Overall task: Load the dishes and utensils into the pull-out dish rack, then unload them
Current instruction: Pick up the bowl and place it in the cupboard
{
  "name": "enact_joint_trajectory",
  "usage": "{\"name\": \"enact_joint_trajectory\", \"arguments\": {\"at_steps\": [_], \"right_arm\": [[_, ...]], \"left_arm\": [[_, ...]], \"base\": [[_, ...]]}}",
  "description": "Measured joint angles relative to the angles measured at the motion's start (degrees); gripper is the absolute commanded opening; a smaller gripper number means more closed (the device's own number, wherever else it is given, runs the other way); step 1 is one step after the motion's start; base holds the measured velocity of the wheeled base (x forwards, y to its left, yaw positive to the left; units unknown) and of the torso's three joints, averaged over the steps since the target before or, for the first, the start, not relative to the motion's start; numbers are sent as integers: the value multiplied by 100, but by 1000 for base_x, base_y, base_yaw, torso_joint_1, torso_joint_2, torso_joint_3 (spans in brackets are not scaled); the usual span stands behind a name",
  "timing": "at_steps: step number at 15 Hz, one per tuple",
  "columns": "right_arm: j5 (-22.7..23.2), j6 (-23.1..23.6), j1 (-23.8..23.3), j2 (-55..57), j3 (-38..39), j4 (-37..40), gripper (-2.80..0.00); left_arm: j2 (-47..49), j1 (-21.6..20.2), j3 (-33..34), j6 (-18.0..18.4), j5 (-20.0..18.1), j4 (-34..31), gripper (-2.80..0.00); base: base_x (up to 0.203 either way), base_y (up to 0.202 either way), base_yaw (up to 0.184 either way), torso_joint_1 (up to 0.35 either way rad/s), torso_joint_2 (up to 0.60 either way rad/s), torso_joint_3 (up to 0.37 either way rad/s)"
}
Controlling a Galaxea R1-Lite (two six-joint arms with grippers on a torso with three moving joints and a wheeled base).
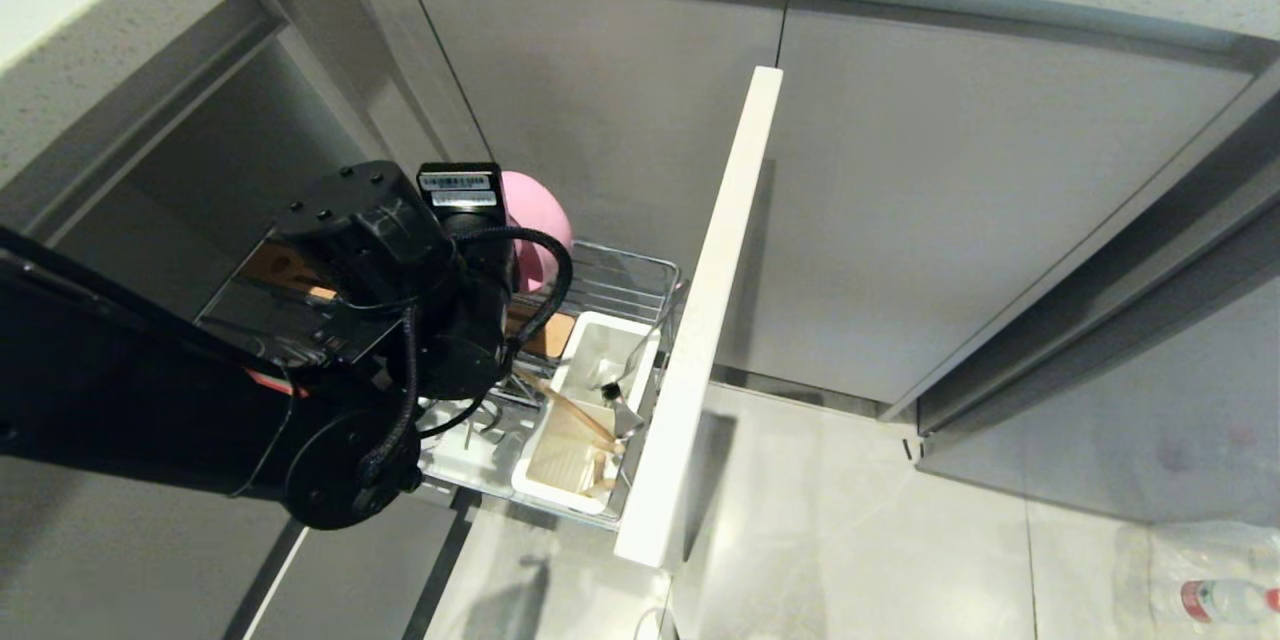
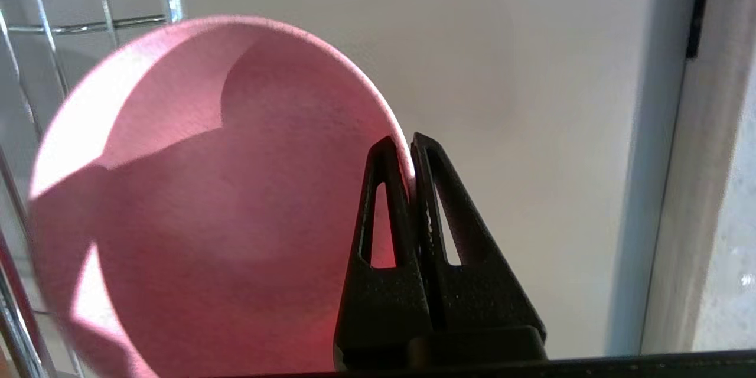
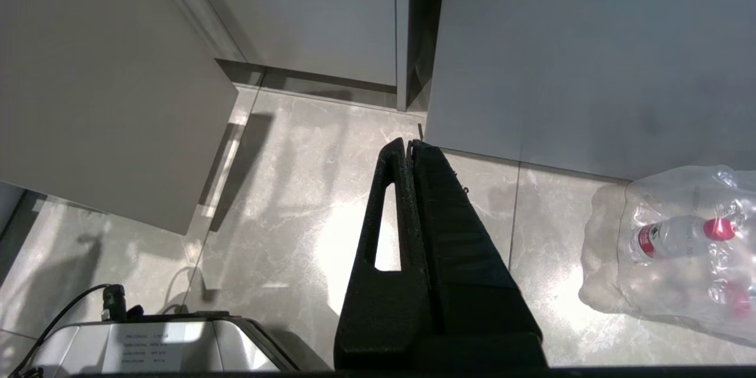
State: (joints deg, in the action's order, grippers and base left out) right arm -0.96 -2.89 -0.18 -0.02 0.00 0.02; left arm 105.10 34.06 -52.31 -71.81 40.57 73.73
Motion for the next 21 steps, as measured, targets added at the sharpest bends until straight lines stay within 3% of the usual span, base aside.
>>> {"name": "enact_joint_trajectory", "arguments": {"at_steps": [4,13,14,21], "right_arm": [[0,1,0,0,0,1,-280],[0,2,0,0,0,1,-280],[2,2,0,0,0,1,-280],[0,0,0,0,0,1,-280]], "left_arm": [[81,-46,-39,-153,-5,174,-280],[223,-41,-37,-101,-5,141,-280],[225,-39,-42,-68,-5,105,0],[188,-24,-63,20,2,74,0]], "base": [[0,0,0,0,0,0],[0,0,0,0,0,0],[0,0,0,0,0,0],[0,0,0,0,0,0]]}}
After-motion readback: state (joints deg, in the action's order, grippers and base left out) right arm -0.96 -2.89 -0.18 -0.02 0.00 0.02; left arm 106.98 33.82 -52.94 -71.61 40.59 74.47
